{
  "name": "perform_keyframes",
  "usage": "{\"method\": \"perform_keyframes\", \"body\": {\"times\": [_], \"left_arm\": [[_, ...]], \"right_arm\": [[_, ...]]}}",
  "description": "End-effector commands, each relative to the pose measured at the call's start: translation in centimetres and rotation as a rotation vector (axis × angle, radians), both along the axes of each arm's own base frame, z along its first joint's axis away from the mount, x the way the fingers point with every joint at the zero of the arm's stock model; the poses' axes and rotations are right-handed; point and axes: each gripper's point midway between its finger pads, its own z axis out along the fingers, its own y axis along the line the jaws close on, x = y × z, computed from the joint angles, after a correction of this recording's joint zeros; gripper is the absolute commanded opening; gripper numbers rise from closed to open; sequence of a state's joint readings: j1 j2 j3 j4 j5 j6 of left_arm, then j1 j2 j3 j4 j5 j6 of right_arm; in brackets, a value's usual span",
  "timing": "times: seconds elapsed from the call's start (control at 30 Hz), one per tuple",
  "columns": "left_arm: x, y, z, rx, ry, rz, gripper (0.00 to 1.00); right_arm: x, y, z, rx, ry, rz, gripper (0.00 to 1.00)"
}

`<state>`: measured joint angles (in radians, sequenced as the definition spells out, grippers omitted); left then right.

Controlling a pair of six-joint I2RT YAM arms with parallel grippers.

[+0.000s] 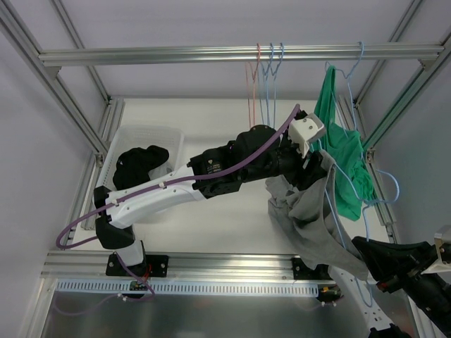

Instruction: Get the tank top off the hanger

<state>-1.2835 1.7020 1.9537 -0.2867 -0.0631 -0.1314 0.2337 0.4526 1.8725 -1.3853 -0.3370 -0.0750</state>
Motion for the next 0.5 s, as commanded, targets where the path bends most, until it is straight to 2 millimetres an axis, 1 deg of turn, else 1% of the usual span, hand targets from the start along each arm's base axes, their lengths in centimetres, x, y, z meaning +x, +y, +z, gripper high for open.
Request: {"method": "perform_keyframes", "body": {"times": [0.0, 0.07, 0.1, 0.13, 0.17, 0.2, 0.23, 0.33, 0.37, 0.47], "left_arm": [[-1.0, -0.5, 3.1, -0.099, -0.017, -0.041, 0.50], [-0.9, -0.6, 3.2, -0.106, -0.015, -0.038, 0.35], [-0.9, -0.6, 3.1, -0.105, -0.014, -0.036, 0.26], [-0.7, -0.6, 3.2, -0.107, -0.013, -0.028, 0.20], [-0.6, -0.4, 3.2, -0.109, -0.012, -0.019, 0.11], [-0.5, 0.1, 3.3, -0.110, -0.011, -0.004, 0.00], [0.1, 0.5, 3.4, -0.116, -0.006, 0.037, 0.00], [0.9, 2.2, 3.9, -0.148, 0.000, 0.115, 0.00], [1.8, 3.0, 4.0, -0.157, -0.003, 0.177, 0.00], [3.3, 5.6, 4.0, -0.183, 0.021, 0.317, 0.00]], "right_arm": [[0.5, 0.9, -1.5, -0.022, 0.112, 0.055, 0.00], [0.5, 0.9, -1.4, -0.022, 0.105, 0.058, 0.00], [0.6, 0.9, -1.4, -0.025, 0.104, 0.054, 0.00], [0.6, 0.8, -1.4, -0.026, 0.104, 0.051, 0.00], [0.8, 0.6, -1.5, -0.031, 0.104, 0.039, 0.00], [0.9, 0.5, -1.6, -0.035, 0.105, 0.034, 0.00], [1.1, 0.4, -1.9, -0.041, 0.115, 0.032, 0.00], [1.5, 0.4, -2.6, -0.053, 0.135, 0.035, 0.00], [1.5, 0.5, -2.7, -0.058, 0.140, 0.042, 0.00], [1.4, 0.7, -3.3, -0.082, 0.145, 0.079, 0.00]]}}
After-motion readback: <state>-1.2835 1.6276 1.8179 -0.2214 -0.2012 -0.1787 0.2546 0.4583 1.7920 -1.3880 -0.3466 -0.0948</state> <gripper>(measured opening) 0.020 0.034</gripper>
